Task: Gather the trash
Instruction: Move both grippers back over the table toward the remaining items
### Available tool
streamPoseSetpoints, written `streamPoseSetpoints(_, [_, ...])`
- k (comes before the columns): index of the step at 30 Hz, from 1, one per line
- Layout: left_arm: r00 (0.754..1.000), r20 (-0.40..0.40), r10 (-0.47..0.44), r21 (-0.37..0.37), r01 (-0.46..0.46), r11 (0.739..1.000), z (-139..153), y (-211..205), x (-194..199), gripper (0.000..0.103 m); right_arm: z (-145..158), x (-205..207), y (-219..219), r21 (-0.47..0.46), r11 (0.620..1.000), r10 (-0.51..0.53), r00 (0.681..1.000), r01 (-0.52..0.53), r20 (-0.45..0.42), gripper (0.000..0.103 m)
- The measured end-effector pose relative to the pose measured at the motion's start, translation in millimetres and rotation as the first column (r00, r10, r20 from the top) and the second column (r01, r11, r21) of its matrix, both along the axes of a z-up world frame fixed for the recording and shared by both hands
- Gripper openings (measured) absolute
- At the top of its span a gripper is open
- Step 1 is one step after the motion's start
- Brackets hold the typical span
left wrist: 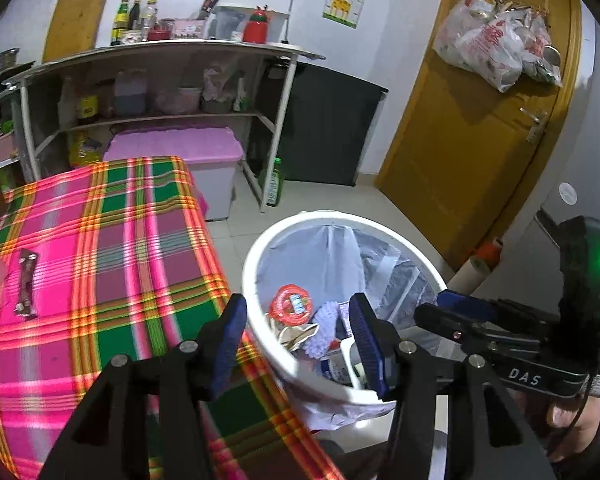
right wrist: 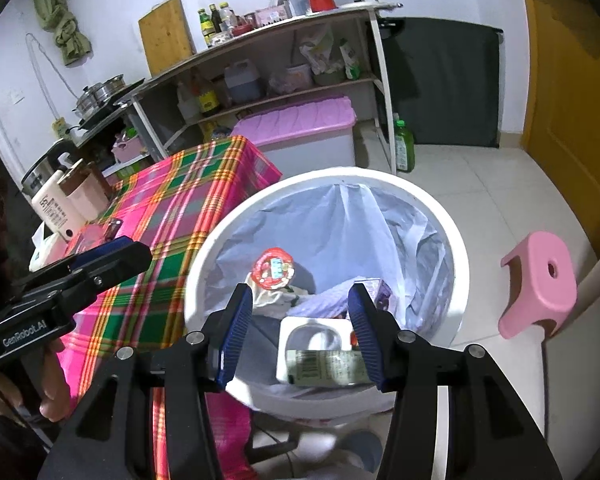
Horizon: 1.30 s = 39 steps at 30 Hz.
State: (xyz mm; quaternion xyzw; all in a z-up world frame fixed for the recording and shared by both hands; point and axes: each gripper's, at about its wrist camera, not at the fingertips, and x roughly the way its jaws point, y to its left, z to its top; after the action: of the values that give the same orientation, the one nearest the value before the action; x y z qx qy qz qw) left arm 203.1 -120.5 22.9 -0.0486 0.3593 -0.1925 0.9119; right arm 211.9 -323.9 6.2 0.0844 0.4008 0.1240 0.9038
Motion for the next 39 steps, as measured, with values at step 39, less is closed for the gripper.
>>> streamPoseSetpoints(39, [0.941, 0.037, 0.336, 0.038, -0.337, 0.941, -14.1, 163.2, -51.9, 0.055, -1.6, 7.3, 163.3, 0.011, 0.952, 0.306, 0.952, -0.306, -0.023, 0.051])
